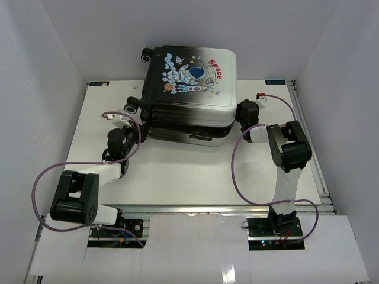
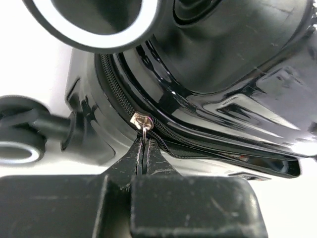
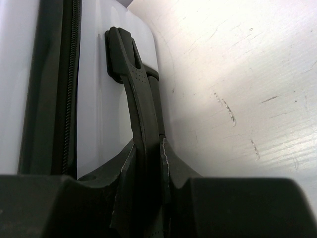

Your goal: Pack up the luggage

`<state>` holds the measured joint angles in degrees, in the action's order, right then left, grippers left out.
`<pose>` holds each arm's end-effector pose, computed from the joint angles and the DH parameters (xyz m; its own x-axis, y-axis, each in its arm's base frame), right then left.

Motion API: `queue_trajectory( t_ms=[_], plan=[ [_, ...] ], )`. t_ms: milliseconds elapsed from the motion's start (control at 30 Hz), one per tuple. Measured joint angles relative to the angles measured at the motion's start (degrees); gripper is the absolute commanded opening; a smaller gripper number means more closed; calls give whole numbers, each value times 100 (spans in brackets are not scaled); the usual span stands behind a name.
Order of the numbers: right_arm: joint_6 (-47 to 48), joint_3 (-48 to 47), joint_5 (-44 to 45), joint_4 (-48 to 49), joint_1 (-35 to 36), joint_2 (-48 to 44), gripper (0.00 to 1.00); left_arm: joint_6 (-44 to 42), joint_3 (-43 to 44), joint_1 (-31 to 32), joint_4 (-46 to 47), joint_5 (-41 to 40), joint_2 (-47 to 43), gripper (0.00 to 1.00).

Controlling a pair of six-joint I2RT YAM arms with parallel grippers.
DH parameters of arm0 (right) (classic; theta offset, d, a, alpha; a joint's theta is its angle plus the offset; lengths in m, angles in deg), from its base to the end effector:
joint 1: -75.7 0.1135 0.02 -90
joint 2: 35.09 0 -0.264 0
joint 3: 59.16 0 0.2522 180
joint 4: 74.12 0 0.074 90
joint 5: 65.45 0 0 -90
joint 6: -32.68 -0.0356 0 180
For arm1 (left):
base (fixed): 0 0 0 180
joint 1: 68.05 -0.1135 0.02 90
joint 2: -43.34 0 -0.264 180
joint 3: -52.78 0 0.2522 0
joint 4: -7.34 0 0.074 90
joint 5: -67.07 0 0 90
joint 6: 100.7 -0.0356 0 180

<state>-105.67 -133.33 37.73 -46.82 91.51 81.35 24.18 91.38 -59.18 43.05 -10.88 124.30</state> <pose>0.4151 0.1091 0.1522 -0.2050 0.6981 -0.6860 0.1503 0.7151 0.6827 0.2685 -0.0494 0.1917 -0.2973 -0.5196 -0.8010 0.2263 0.7767 -0.5878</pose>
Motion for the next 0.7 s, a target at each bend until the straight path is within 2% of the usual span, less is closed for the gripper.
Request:
queue_trajectory(
  t_ms=[133,300,700],
  plan=[
    [75,-120,91,-208,78,0,8,-352,379,244,-1883,-565,-703,0],
    [145,-252,140,-478,330,0,8,-624,490,447,-3131,-977,-1299,0],
    [704,-591,590,-1043,567,13,8,-686,665,448,-3210,-1230,-1115,0]
  ],
)
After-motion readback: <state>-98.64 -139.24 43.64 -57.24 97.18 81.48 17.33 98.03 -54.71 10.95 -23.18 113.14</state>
